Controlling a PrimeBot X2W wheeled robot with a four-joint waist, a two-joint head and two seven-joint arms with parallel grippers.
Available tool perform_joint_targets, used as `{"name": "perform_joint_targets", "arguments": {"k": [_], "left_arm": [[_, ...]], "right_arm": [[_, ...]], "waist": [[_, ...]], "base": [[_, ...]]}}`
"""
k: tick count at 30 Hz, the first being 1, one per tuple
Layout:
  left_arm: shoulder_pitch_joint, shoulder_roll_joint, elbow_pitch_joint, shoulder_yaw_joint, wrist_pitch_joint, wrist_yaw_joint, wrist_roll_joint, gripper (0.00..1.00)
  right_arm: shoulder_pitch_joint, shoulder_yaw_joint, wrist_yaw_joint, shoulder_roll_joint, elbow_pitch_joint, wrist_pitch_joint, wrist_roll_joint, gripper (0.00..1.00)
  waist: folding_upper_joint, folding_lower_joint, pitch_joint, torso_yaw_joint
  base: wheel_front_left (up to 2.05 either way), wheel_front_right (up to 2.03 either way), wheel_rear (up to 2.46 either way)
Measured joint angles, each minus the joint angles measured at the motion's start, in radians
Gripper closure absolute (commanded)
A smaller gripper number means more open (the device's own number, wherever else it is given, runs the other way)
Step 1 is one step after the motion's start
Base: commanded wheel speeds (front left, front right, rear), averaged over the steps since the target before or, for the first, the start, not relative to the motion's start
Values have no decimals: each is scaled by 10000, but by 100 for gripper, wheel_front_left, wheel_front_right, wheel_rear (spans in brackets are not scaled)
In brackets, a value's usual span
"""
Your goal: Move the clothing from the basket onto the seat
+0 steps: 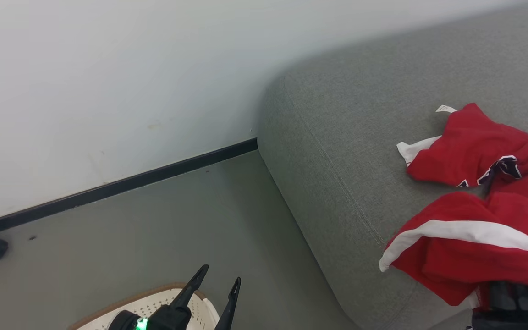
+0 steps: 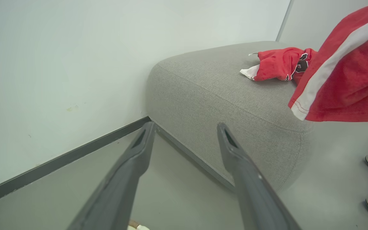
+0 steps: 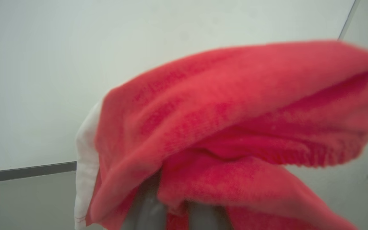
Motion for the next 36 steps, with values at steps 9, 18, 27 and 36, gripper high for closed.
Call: {"name": "perform_joint_targets", "arguments": {"k": [9, 18, 27, 36], "left_arm": [[6, 460, -265, 127, 0, -88, 301, 0], [5, 963, -594, 245, 0, -255, 453, 0], [3, 1772, -1072, 713, 0, -267, 564, 0], [0, 2289, -1381, 1028, 0, -339, 608, 0]], "right_arm": [[-650, -1214, -2, -180, 326, 0, 826, 100], [-2392, -1931, 102, -938, 855, -2, 1212, 100], [-4245, -2729, 293, -1415, 2324, 0, 2019, 100], [-6462, -2928, 646, -2025, 3881, 71, 2533, 100]], "waist": [[0, 0, 634, 147], [0, 1, 1489, 298], [1, 0, 2535, 344], [1, 1, 3384, 221]], "base": [[0, 0, 0], [0, 0, 0], [0, 0, 0], [0, 0, 0]]}}
